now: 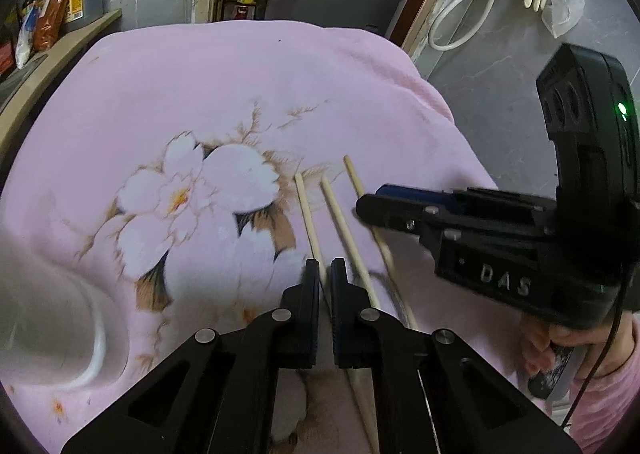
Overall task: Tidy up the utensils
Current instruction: 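Grasp a wooden chopstick with the left gripper while the right gripper grasps another, then lift both chopsticks and carry them over the white holder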
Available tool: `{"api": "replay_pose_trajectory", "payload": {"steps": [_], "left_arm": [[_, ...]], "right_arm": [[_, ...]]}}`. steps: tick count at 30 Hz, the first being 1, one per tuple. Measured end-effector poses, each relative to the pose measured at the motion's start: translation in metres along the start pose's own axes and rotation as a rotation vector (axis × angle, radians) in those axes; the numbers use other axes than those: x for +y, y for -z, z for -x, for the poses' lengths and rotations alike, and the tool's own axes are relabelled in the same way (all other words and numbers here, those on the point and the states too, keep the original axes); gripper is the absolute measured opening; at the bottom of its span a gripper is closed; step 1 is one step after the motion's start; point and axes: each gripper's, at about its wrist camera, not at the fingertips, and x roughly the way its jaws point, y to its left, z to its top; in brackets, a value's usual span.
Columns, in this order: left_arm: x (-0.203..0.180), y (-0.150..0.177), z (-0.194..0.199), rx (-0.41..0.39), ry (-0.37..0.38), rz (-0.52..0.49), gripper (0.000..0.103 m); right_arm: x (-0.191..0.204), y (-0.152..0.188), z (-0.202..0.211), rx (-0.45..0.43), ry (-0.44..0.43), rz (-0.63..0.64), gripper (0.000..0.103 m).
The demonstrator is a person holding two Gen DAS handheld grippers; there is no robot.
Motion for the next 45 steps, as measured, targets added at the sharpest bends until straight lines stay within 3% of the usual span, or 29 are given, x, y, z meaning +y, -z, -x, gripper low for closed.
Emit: {"api": "replay_pose_trajectory", "payload": {"steps": [10, 13, 15, 19, 22, 24, 30, 35, 38, 42, 45], "left_arm": [[0.0, 0.023, 0.019, 0.024, -0.018, -0.043, 0.005], [-0.005, 0.023, 0.019, 0.02, -0.046, -0.057, 0.004], [-0.007, 0.025, 0.02, 0.005, -0.058, -0.055, 0.003], [-0.006, 0.033, 0.029, -0.04, -0.042, -0.048, 0.002], [-0.006, 0.041, 0.041, -0.096, -0.031, -0.046, 0.002], [-0.007, 0.044, 0.048, -0.134, -0.02, -0.047, 0.002], [-0.016, 0.057, 0.089, -0.353, 0.009, -0.065, 0.002], [-0.027, 0.062, 0.134, -0.641, -0.075, -0.126, 0.002], [-0.024, 0.059, 0.161, -0.792, -0.08, -0.128, 0.002], [0.0, 0.048, 0.197, -0.928, -0.038, -0.076, 0.002], [0.022, 0.045, 0.226, -1.036, -0.071, -0.051, 0.002]], "right_arm": [[0.009, -0.002, -0.003, 0.055, 0.074, -0.057, 0.017], [0.016, -0.002, -0.004, 0.047, 0.141, -0.069, 0.007], [0.014, -0.002, -0.002, 0.044, 0.14, -0.113, 0.005], [0.009, 0.013, 0.015, -0.034, 0.082, -0.169, 0.003], [0.01, 0.033, 0.036, -0.152, 0.028, -0.168, 0.003], [0.018, 0.046, 0.049, -0.237, 0.045, -0.126, 0.003], [0.05, 0.076, 0.093, -0.529, 0.077, -0.035, 0.003], [0.089, 0.08, 0.122, -0.755, 0.127, 0.065, 0.003], [0.111, 0.074, 0.137, -0.874, 0.142, 0.124, 0.003], [0.144, 0.061, 0.155, -1.035, 0.109, 0.18, 0.003], [0.162, 0.047, 0.163, -1.128, 0.049, 0.186, 0.003]]}}
